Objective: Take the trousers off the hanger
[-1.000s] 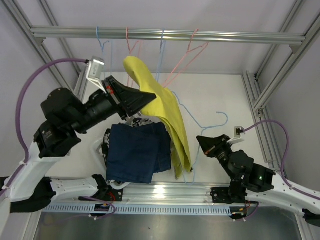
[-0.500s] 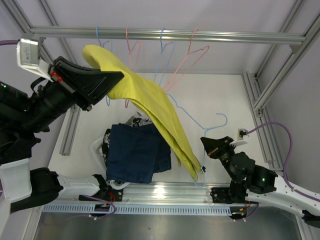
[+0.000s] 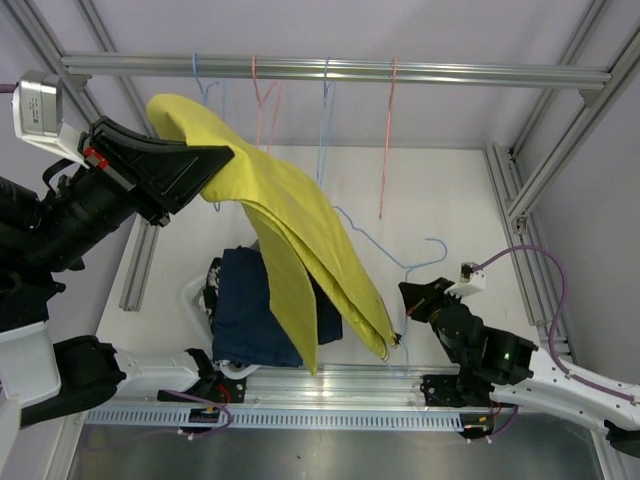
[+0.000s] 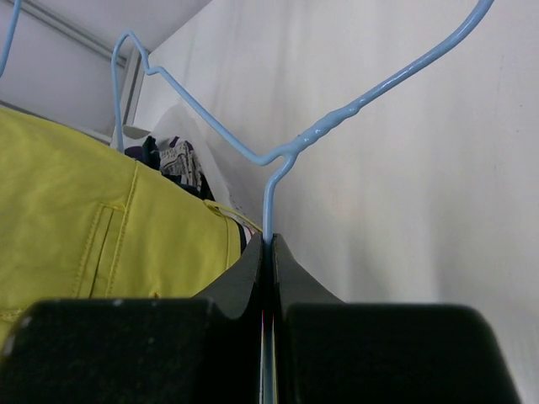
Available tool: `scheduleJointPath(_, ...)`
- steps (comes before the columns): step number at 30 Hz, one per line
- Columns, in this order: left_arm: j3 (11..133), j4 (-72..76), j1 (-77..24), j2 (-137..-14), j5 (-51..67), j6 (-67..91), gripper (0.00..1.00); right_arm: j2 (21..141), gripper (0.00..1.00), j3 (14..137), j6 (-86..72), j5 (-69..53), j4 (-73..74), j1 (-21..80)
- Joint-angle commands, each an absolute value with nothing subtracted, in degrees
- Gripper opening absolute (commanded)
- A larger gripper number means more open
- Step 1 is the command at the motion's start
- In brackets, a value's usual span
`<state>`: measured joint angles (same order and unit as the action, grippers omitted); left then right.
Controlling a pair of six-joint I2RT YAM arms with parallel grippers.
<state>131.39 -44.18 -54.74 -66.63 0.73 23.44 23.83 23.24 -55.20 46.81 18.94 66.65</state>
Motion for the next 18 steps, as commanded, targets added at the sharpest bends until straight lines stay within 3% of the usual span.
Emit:
scheduleJointPath(1,134.39,-35.59,-54.23,-63.64,-2.72,20.57,0.01,23.56,0.0,23.38,-56.95,52.2,20.64,65.66)
scheduleJointPath(18,111.01,-30.5,-54.23,-42.81,-20.56,4.4,0.0,14.68,0.0,29.0,-57.04,56.6,35.15,65.48)
